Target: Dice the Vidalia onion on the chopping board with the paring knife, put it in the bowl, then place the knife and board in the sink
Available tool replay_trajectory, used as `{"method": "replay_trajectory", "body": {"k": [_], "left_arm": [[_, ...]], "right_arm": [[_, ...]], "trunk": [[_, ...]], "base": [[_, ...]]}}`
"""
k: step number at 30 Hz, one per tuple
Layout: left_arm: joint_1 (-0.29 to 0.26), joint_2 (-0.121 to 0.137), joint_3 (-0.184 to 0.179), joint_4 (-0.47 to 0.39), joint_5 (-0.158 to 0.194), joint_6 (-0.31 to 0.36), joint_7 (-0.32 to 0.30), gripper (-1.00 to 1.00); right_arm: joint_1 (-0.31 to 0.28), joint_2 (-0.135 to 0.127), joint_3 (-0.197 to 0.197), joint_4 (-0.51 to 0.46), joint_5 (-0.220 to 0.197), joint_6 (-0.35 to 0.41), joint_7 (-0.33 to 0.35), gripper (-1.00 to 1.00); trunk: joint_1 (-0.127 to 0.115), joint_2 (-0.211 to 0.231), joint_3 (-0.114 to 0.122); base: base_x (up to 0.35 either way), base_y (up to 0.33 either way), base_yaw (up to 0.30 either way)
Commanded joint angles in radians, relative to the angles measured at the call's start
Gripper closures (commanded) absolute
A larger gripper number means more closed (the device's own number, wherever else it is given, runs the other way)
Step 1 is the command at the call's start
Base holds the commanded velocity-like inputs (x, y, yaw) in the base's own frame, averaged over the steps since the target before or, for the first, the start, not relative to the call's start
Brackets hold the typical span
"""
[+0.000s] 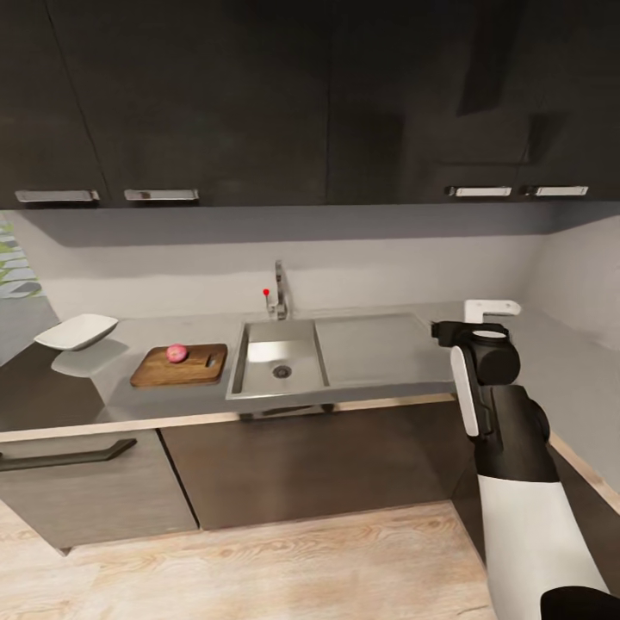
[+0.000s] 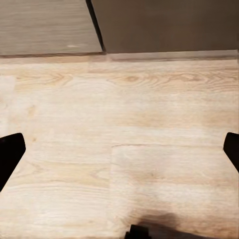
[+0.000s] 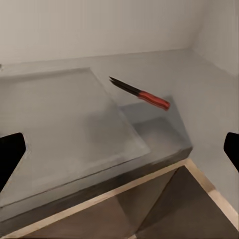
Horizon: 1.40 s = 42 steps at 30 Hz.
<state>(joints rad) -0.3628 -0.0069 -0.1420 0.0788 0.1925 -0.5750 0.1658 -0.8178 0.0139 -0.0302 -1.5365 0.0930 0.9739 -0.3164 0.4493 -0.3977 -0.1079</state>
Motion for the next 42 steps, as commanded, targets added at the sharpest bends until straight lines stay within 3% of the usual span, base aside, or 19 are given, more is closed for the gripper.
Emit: {"method": "replay_trajectory", "body": {"k": [1, 5, 21, 30, 42], "left_arm": [[-0.002, 0.001, -0.009, 0.004, 0.006, -0.001, 0.003, -1.00], [-0.002, 0.012, -0.008, 0.004, 0.007, 0.014, 0.003, -1.00], [-0.002, 0.013, -0.008, 0.004, 0.007, 0.089, 0.000, -1.00], [-0.001, 0.019, -0.008, 0.005, 0.007, 0.177, -0.001, -1.00], [-0.001, 0.019, -0.008, 0.006, 0.007, 0.188, -0.003, -1.00]], "right_arm": [[-0.001, 0.000, -0.002, -0.001, 0.010, 0.006, 0.019, -1.00], [-0.001, -0.008, -0.011, 0.001, 0.011, 0.006, 0.085, -1.00], [0.003, -0.012, -0.033, 0.024, 0.012, 0.006, 0.196, -1.00], [0.003, -0.040, -0.062, 0.097, 0.012, 0.003, 0.211, -1.00], [0.004, -0.070, -0.070, 0.110, 0.012, 0.000, 0.213, -1.00]], "trunk": [[0.001, -0.002, -0.002], [0.001, -0.002, -0.002], [0.001, -0.002, -0.002], [0.001, -0.002, -0.002], [0.001, -0.002, -0.002]], "base": [[0.015, -0.020, 0.000], [0.006, -0.008, 0.000], [0.059, 0.000, 0.000], [0.294, 0.000, 0.000], [0.150, -0.002, 0.000]]}}
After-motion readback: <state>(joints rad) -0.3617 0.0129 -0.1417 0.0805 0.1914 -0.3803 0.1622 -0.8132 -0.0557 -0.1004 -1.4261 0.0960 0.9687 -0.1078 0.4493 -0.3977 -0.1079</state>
